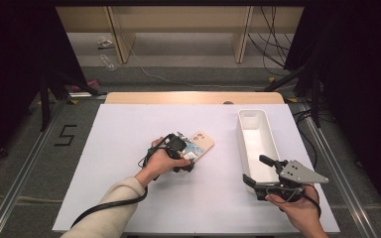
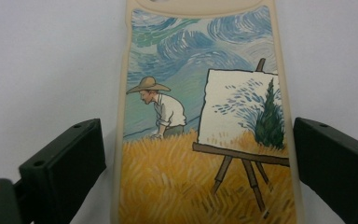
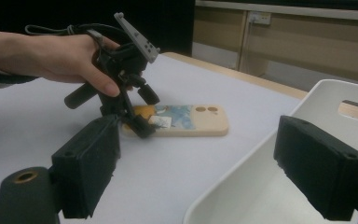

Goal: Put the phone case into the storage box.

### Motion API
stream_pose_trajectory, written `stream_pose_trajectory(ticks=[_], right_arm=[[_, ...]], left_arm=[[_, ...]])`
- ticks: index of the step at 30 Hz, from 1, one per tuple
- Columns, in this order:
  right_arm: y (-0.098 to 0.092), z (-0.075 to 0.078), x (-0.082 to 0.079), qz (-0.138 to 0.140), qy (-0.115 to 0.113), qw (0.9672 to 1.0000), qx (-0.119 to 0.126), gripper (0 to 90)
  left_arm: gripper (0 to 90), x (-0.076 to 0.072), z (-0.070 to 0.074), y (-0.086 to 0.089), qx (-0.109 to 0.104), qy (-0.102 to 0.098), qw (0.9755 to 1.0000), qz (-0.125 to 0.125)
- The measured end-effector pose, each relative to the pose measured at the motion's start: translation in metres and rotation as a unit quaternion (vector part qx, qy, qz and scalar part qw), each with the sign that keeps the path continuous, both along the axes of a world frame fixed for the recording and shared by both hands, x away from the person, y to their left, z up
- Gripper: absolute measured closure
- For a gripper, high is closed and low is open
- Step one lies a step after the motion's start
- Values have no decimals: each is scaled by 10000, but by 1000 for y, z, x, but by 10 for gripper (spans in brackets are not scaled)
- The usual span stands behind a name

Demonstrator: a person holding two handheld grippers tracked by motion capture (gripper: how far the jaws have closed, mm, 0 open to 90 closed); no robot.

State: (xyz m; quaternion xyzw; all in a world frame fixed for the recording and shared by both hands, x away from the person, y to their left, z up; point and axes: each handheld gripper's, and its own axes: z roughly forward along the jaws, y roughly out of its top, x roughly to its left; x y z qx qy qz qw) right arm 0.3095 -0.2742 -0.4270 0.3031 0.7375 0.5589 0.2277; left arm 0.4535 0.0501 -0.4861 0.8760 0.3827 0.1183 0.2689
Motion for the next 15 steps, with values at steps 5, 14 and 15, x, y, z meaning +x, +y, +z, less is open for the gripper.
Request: stream_pose_trajectory(ticks=[5, 14, 15], right_arm=[[0, 0, 0, 3, 2, 10000, 4, 155], [0, 0, 0, 9, 6, 10000, 5, 155], [0, 0, 0, 9, 9, 10000, 7, 155]], left_arm=[[45, 1, 0, 1, -52, 67, 10000, 4], [63, 1, 0, 2, -92, 97, 9999, 1], [66, 1, 0, 2, -93, 107, 9999, 11]])
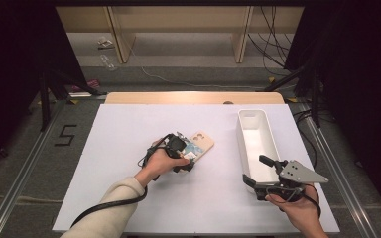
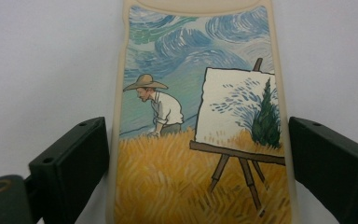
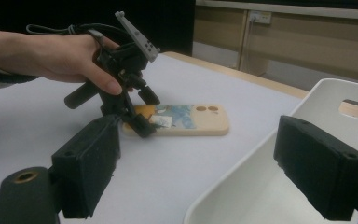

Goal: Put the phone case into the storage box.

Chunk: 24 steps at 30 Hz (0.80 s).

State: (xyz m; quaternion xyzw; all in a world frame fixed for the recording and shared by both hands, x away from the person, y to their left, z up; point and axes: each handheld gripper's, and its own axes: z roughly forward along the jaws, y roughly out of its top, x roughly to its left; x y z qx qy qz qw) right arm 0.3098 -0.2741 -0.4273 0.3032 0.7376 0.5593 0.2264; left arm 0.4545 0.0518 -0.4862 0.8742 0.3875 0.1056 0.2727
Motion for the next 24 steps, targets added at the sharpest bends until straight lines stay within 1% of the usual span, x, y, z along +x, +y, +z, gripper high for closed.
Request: stream_pose_trajectory(ticks=[6, 24], right_arm=[[0, 0, 0, 4, 2, 10000, 0, 155], [0, 0, 0, 3, -4, 10000, 2, 155]], left_arm=[[99, -1, 2, -1, 29, 26, 10000, -9], [109, -2, 2, -1, 20, 30, 10000, 54]])
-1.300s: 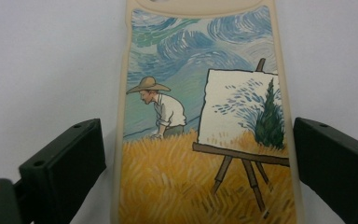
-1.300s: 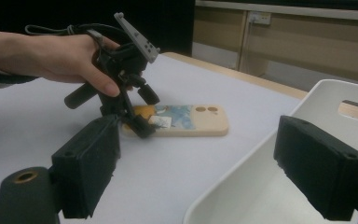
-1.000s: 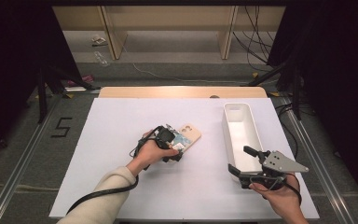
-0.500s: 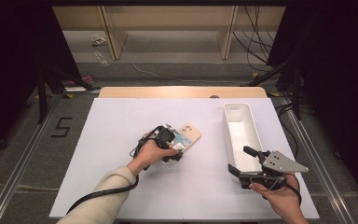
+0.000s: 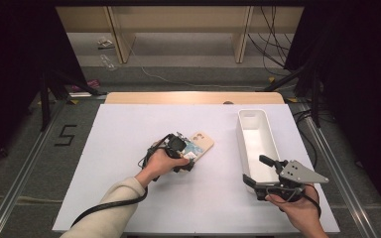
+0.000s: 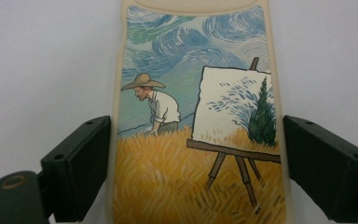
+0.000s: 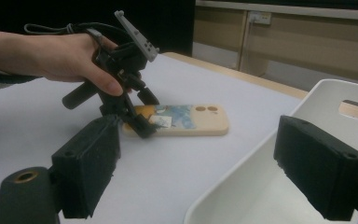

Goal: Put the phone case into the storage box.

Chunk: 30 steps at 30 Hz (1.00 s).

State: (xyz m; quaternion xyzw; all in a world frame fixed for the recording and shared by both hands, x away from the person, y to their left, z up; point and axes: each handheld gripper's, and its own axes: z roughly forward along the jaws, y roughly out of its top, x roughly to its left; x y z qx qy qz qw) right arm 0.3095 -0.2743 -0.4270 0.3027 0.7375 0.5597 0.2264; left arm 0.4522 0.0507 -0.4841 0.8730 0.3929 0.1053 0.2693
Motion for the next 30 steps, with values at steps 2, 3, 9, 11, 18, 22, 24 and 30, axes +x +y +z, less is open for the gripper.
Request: stream_pose_trajectory(ticks=[2, 3, 9, 11, 18, 22, 24, 30], right_arm=[[0, 0, 0, -3, 0, 10000, 10, 155], [0, 0, 0, -6, -5, 10000, 5, 155], [0, 0, 0, -4, -5, 10000, 6, 155], [0, 0, 0, -6, -12, 10000, 8, 155], [1, 1, 0, -13, -9, 10000, 17, 155], [5, 0, 1, -14, 28, 10000, 48, 156], [6, 0, 2, 8, 28, 10000, 52, 155], [10, 4, 4, 12, 27, 9999, 112, 155]], left_arm=[[109, 0, 0, 0, -23, -6, 10000, 22], [110, 0, 0, 0, -25, -4, 10000, 39], [112, -1, 3, 2, -145, 15, 9999, 85], [112, -1, 4, 2, -164, -7, 9998, 87], [113, -8, 17, 6, -321, -191, 9993, 40], [113, -14, 25, 7, -433, -314, 9986, -16], [114, -18, 30, 8, -483, -385, 9981, -38], [114, -31, 40, 14, -651, -551, 9963, -115]])
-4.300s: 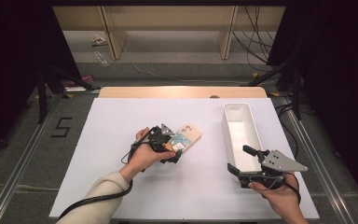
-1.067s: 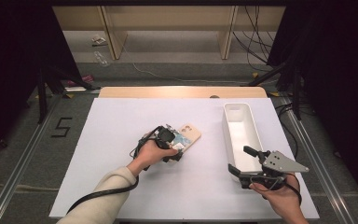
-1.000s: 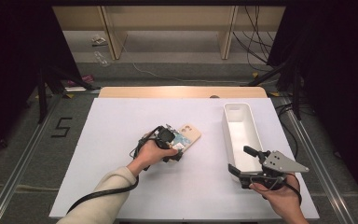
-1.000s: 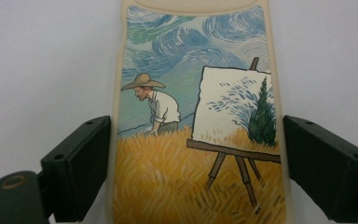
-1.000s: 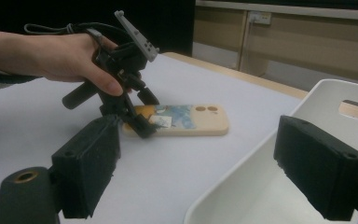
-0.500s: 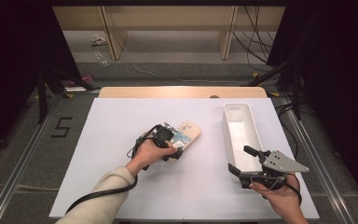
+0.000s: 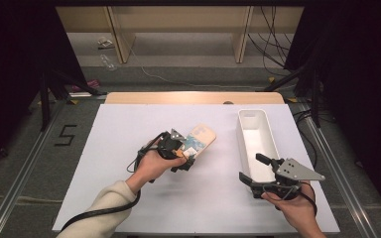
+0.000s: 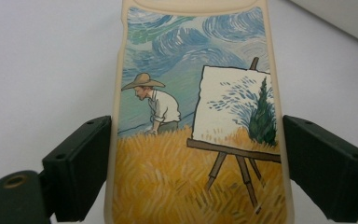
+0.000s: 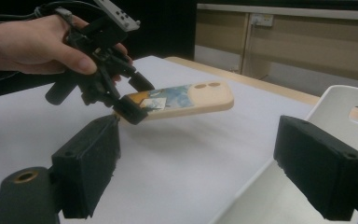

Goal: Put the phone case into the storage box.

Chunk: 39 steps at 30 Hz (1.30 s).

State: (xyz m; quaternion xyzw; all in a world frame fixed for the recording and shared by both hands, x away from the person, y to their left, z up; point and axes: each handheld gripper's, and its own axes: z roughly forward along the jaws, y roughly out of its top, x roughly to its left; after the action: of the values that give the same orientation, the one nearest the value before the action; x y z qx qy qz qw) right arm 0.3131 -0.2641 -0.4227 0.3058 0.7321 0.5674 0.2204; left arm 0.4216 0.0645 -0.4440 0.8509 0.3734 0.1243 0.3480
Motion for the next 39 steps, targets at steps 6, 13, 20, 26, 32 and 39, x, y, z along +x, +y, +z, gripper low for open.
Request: stream_pose_trajectory(ticks=[6, 13, 20, 26, 32, 39], right_arm=[[10, 5, 7, 15, -6, 10000, 76, 155], [27, 7, 16, 71, -31, 10000, 55, 153], [39, 9, 26, 7, 37, 10000, 27, 140], [47, 14, 35, -61, 32, 10000, 38, 136], [54, 17, 46, -124, 70, 9999, 49, 133], [66, 18, 52, -66, 310, 9993, 173, 128]], left_arm=[[115, -17, 10, 3, -144, -239, 9995, -118], [115, -29, 15, 3, -183, -391, 9987, -264], [116, -38, 18, 6, -231, -480, 9982, -291], [116, -46, 17, 11, -233, -672, 9968, -358], [116, -54, 18, 16, -287, -761, 9960, -373], [115, -63, 18, 21, -286, -821, 9953, -421]])
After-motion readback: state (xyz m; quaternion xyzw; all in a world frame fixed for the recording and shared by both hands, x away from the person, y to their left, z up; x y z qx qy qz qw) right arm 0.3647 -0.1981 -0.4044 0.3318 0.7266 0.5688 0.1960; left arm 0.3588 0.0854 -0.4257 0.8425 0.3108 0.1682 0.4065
